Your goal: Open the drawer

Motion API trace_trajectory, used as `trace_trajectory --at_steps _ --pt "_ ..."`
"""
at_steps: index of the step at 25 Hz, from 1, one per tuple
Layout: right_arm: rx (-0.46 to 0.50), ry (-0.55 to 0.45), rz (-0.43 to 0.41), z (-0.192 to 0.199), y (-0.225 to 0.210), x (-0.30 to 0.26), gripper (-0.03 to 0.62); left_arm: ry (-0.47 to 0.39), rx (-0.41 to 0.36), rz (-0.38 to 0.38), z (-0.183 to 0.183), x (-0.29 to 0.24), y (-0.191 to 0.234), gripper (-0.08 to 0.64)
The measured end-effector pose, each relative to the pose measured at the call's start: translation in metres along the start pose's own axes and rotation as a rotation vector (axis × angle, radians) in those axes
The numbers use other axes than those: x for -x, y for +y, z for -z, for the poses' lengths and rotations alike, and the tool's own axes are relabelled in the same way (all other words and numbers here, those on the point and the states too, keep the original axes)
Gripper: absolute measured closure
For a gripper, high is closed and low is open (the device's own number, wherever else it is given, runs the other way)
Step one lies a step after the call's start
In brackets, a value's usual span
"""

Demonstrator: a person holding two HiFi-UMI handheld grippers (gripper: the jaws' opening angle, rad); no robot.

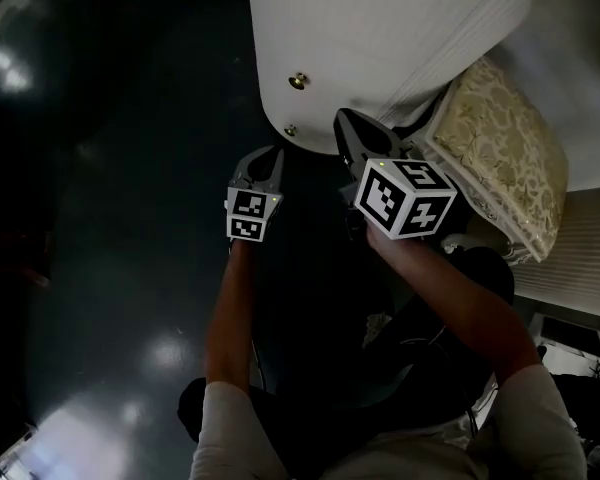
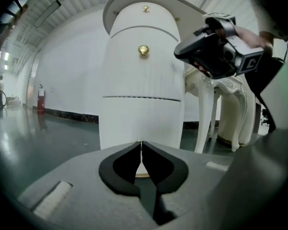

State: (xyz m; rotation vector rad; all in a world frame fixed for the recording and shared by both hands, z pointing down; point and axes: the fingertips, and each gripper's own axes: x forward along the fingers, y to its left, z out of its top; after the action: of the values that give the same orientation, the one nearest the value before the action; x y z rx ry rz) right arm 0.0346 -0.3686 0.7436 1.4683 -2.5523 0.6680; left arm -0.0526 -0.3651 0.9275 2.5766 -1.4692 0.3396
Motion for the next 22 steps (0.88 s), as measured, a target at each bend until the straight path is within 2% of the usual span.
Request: trace_trajectory --at_steps 3,7,10,14,19,22 --pt "-0.030 0.002 0.002 0.000 -0.007 -0.015 0.577 -0.048 0.026 -0.028 -0.001 -0.010 0.015 0.549" --pt "0.003 -0.003 -0.027 -0.006 -0.007 -0.026 0.578 -0.045 -0.015 0.025 -0.002 -0.031 0.009 0.539" --pt "0.016 -0.012 -0.045 -0.006 -0.009 -0.022 0.578 -0.026 -0.009 0.050 0.001 -0.045 0.002 0.439" --pt "-0.009 -0.006 -0.086 -0.008 -0.007 -0.023 0.578 0.008 -0.026 0.039 0.010 -0.053 0.006 0.423" --pt "0.020 0.000 -0.133 -0.007 -0.006 -0.022 0.578 -0.011 0.010 0.060 0.016 -0.060 0.007 0.419" --pt "0.000 0.004 -0.141 -0.007 -0.006 -0.022 0.578 -0.013 -0.021 0.061 0.014 -0.068 0.003 0.420"
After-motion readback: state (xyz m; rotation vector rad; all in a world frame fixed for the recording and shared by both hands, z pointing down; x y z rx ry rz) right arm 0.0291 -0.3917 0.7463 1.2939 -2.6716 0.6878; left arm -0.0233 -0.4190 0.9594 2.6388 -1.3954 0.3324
